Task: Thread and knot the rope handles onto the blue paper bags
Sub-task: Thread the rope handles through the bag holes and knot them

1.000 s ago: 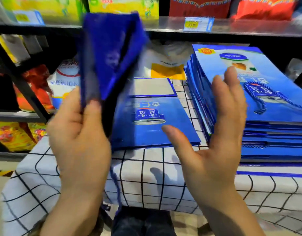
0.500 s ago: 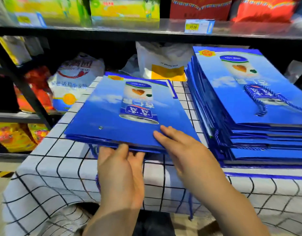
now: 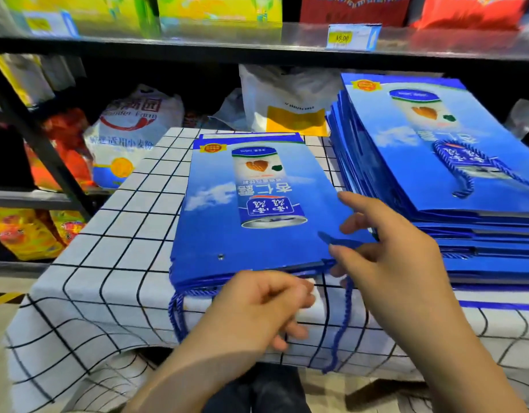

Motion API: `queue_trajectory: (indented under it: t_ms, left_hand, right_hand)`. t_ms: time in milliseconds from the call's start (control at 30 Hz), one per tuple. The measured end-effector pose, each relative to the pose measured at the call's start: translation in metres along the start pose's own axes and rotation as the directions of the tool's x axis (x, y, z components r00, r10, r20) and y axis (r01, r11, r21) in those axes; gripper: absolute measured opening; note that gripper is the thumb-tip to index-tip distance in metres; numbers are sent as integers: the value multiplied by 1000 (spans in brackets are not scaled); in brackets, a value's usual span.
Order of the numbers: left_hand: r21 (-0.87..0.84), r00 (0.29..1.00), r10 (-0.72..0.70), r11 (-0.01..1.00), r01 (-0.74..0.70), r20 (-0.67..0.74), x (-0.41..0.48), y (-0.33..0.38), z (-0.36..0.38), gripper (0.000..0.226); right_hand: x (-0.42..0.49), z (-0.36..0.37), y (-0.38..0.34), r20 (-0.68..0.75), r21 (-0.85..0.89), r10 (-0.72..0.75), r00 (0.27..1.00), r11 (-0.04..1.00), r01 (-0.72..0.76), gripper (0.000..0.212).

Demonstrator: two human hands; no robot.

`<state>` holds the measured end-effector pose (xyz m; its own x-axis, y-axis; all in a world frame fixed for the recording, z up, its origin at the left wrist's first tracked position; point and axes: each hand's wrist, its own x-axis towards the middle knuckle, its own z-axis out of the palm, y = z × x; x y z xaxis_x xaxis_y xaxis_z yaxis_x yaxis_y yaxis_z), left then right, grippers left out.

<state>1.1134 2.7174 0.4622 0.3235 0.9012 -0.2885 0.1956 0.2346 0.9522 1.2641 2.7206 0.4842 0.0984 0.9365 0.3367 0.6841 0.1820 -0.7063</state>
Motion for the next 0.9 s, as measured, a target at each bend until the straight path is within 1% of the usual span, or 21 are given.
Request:
queue_trajectory:
  t_ms: [33,100,167,200,233,267,300,367,400,433,467,500,533,567,600,633,667,733,800,833,900]
  left_hand:
    - [24,996,4,1000,-6,84,2,0,6,15]
    - [73,978,-11,997,-4,207,4,0,15,15]
    - [113,963,-10,993,-21,268,6,1,23,9]
    - [151,962,-3,988,-40,273,7,1,26,7]
    - [190,964,-4,981,-48,266,8,1,27,13]
    - [203,969,-4,978,-48,248,8,1,27,19]
    - [174,973,1,984,-42,230,8,3,25,22]
    - [65,981,50,996,-63,185,7,13,16,22]
    - [23,984,91,995,-95,151,7,18,9,20]
    - [-20,985,127,992,-126,116,8,23,2,20]
    - [-64,984,156,987,-151,90,10,28,-4,20]
    - [-104,982,174,981,-166,73,13,32,-9,20]
    - [-138,981,185,975,-176,62,16,36,-12,20]
    - [-166,980,192,969,-181,48,20,39,-15,20]
    - [-184,981,192,966,-183,33,23,42,-16,20]
    - [-192,982,189,965,-181,23,26,45,-16,19]
    - [-196,983,183,965,-175,23,27,47,-16,19]
    - [-207,984,177,964,-167,30,28,51,-15,17]
    - [-183,982,190,965,-187,-1,28,52,-16,16]
    - [-134,976,212,967,-216,-43,27,51,-19,17]
    - [9,956,269,963,-270,-118,23,47,-28,20]
  right_hand:
    - [2,0,-1,17,136,42,999,990,-44,53]
    - [4,1,-2,35,348,112,993,930,-117,49]
    - [7,1,-4,53,470,169,984,866,-174,44]
    - [8,0,-5,60,503,187,981,843,-191,41]
    - [8,1,-4,66,518,194,979,832,-200,38]
    - [8,1,-2,61,506,196,979,839,-199,34]
    - [8,2,3,37,460,189,981,868,-185,30]
    - [6,1,11,-54,320,152,987,939,-127,18]
    - [4,-1,13,-91,299,144,985,948,-111,10]
    - [1,-5,15,-93,324,146,985,940,-109,10]
    - [-2,-7,16,-47,360,151,987,924,-124,18]
    - [-6,-10,15,53,384,143,988,910,-153,24]
    - [-9,-10,12,180,375,133,975,907,-193,24]
    - [-12,-7,9,311,331,104,945,920,-210,20]
    - [-15,-4,6,416,281,64,907,940,-195,13]
    - [-17,2,4,486,239,27,874,957,-163,10]
    - [-19,9,4,527,203,3,850,971,-129,12]
    - [-20,20,3,543,178,-17,840,979,-96,20]
    - [-17,24,-3,514,181,-34,857,981,-70,23]
    - [-14,23,-8,489,222,-31,872,971,-90,23]
    - [-4,20,-17,439,370,12,898,909,-193,22]
